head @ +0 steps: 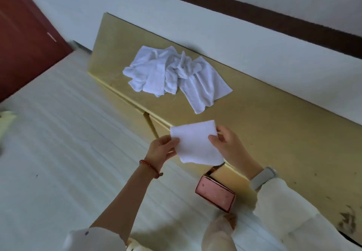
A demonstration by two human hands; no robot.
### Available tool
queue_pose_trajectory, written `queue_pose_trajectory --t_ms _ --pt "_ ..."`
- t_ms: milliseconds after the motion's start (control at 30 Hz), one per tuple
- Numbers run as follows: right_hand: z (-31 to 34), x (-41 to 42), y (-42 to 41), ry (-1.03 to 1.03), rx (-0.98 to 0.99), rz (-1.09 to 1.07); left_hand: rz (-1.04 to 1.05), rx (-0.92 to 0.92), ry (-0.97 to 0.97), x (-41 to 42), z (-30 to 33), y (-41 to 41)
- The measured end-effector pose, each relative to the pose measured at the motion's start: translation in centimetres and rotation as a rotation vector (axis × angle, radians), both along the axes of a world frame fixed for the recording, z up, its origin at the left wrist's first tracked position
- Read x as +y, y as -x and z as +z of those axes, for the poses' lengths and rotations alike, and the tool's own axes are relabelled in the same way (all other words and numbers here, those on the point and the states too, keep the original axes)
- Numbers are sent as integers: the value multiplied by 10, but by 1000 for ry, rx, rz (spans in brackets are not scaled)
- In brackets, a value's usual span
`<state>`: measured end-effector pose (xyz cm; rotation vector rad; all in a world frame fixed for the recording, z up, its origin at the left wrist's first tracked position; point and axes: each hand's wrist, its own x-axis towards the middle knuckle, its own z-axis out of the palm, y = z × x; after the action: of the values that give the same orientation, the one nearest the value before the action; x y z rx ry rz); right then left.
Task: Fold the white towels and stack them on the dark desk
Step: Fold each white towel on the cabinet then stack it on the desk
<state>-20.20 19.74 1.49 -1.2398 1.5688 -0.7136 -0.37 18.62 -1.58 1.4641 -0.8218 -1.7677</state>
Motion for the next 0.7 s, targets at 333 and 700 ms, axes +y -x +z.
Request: queue_pose_trajectory --t_ms 333,700 --pt "21 58 -389 149 60 359 386 -573 204 140 52 -368" --pt "48 107 -738 454 118 886 1001 -899 23 266 79 -633"
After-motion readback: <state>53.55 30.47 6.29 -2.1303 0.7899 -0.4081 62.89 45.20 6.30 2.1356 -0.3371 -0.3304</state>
